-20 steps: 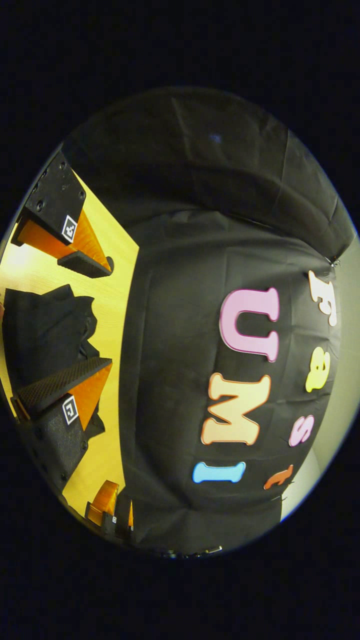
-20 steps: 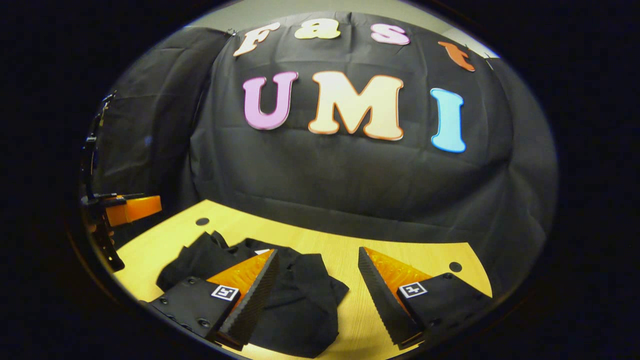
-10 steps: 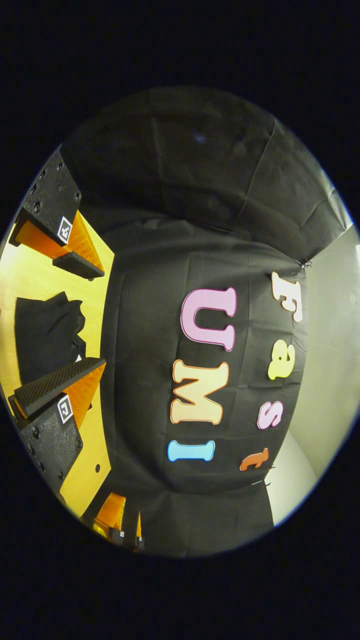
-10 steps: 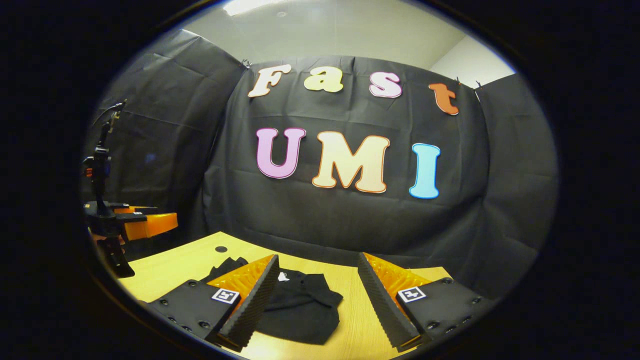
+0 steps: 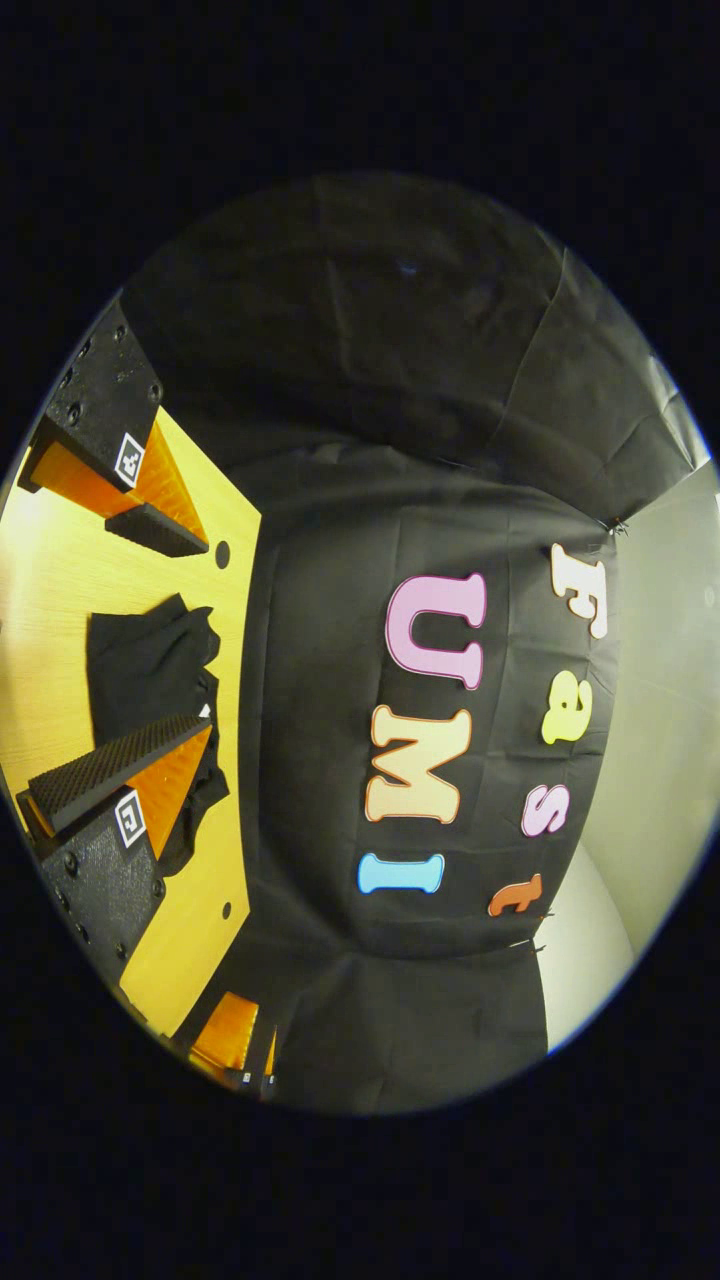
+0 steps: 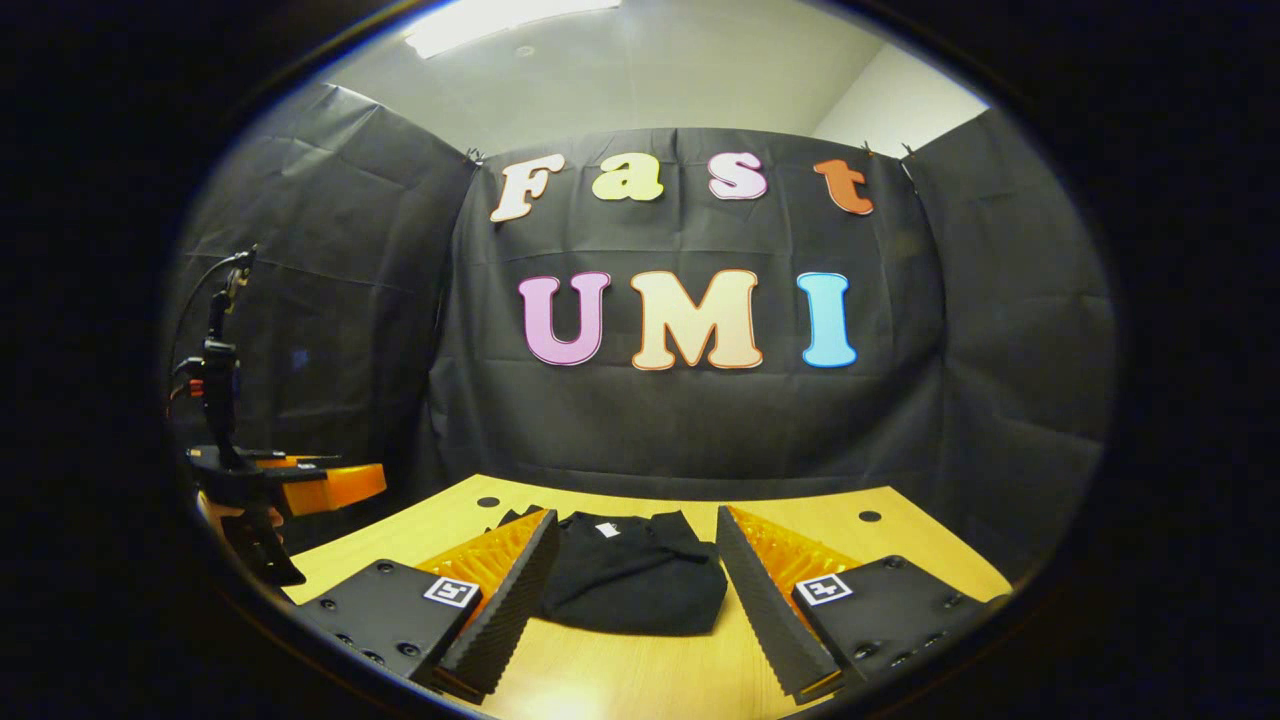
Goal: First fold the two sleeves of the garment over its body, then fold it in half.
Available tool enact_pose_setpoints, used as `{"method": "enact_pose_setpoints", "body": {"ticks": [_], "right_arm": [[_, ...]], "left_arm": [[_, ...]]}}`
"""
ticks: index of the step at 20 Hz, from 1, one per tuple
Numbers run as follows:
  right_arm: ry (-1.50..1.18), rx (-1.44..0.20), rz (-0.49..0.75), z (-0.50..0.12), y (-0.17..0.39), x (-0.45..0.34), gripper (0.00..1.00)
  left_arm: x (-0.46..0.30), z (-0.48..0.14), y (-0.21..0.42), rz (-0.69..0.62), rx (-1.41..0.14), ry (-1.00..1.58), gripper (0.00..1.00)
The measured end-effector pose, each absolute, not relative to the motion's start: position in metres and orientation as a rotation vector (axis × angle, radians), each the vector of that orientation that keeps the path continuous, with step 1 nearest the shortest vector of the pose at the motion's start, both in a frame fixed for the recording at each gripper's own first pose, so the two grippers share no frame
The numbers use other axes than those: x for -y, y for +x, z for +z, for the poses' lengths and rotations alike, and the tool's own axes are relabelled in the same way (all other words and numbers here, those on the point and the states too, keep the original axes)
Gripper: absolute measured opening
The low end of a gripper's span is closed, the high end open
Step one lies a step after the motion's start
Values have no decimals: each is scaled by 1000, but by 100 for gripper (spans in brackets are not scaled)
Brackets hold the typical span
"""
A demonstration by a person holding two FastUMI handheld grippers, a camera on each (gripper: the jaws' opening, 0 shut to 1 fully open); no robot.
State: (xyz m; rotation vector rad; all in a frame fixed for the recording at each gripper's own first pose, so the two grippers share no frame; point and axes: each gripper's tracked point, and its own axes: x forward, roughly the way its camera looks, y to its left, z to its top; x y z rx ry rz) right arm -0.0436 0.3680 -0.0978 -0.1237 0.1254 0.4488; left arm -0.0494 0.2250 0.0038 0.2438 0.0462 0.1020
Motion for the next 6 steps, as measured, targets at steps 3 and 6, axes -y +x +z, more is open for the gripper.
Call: {"method": "enact_pose_setpoints", "body": {"ticks": [3,6], "right_arm": [[-64,-132,431,-101,-52,-360,100],[-53,-120,401,-94,-53,-350,99]], "left_arm": [[-223,-12,-56,84,-91,241,93],[-210,-10,-55,45,-87,234,94]]}}
